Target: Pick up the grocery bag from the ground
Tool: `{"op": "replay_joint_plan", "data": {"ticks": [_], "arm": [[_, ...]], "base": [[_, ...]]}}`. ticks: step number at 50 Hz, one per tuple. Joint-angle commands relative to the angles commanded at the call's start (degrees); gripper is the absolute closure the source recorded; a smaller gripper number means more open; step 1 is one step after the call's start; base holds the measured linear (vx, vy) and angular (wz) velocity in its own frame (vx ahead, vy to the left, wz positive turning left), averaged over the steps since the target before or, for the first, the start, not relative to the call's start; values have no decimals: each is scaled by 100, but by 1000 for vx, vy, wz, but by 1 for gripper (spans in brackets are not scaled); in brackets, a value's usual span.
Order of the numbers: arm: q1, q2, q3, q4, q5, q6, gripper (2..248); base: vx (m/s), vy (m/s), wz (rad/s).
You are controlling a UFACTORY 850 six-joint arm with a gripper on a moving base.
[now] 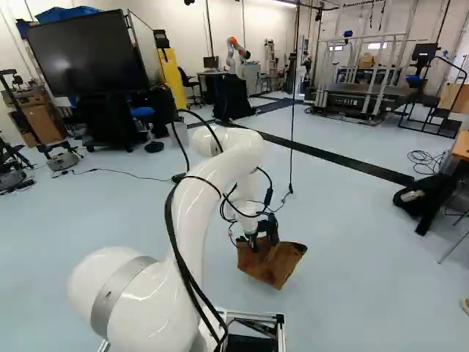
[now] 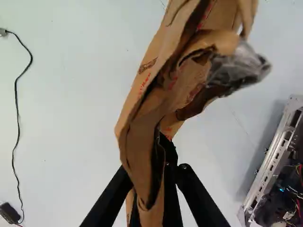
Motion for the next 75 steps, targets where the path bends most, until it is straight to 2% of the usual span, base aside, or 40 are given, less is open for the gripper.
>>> {"op": "replay_joint_plan", "data": {"ticks": [75], "arm": [[70,1862,1802,37,207,0,222]], "base": [[0,0,0]]}}
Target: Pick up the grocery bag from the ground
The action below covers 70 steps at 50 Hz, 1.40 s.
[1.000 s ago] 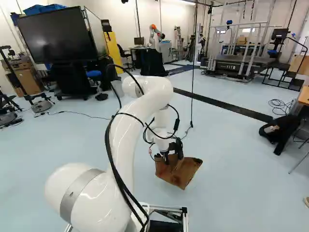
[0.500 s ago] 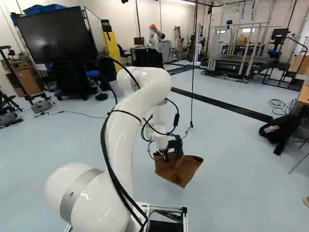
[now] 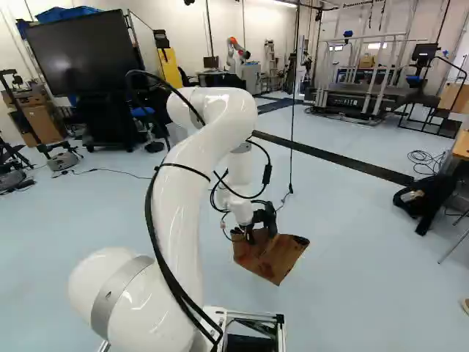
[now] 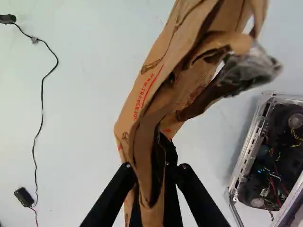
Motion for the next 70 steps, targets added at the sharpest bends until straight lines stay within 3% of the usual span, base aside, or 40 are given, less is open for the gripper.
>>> {"op": "replay_joint_plan", "data": {"ticks": [70], "arm": [[-97,1890,1448,0,0,0,222]], "base": [[0,0,0]]}}
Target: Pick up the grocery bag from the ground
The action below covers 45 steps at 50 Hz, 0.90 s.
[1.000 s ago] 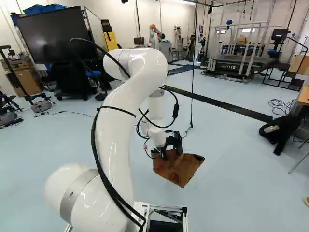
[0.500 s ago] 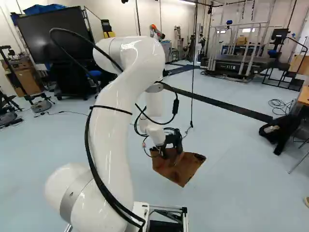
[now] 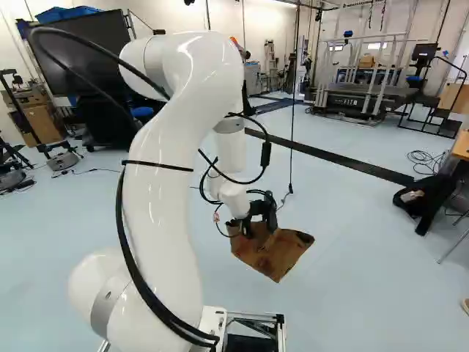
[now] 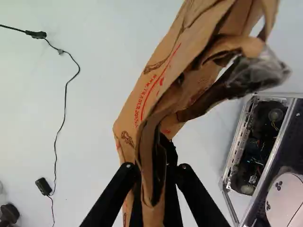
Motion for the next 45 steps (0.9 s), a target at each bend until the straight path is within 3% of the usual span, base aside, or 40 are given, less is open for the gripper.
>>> {"op": "replay_joint_plan", "data": {"ticks": [24,45], "arm": [[-38,709,463,0,-80,0,222],[-71,1371,863,0,-437,0,222]], "base": [[0,0,0],[0,0,0]]}}
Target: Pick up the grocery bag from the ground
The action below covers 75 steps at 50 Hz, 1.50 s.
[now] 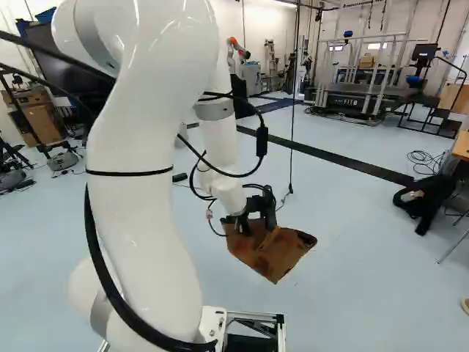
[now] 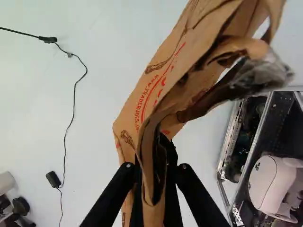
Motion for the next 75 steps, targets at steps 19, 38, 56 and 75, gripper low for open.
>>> {"op": "replay_joint_plan", "data": {"ticks": [19,38,56,75], "arm": [[-29,645,360,0,-398,0,222],[-48,1324,696,0,-614,0,222],[-31,1453,758,-15,-566,-61,222],[50,1562,834,-82,-336,-344,222]], "base": [[0,0,0],[0,0,0],[0,0,0],[0,0,0]]}}
